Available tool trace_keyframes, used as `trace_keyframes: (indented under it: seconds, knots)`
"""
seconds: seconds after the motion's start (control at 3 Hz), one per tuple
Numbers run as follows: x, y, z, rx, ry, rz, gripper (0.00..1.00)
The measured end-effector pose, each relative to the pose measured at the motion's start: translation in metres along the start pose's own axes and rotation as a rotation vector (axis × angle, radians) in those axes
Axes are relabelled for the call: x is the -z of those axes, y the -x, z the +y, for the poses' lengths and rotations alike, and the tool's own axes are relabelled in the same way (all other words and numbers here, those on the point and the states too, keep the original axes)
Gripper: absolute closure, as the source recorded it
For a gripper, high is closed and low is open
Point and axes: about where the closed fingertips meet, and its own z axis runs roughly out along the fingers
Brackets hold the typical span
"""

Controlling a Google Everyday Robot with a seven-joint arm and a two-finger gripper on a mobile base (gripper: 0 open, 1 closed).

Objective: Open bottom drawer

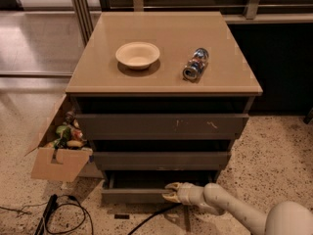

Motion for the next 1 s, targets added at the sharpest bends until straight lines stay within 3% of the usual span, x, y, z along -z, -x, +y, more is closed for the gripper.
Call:
trace_keyframes:
  seconds: [0.33, 1.0]
  knots:
    - [0.0000, 0.0000, 0.0000, 0.000, 0.000, 0.000, 0.81]
    - [0.0000, 0.0000, 0.0000, 0.000, 0.000, 0.000, 0.35]
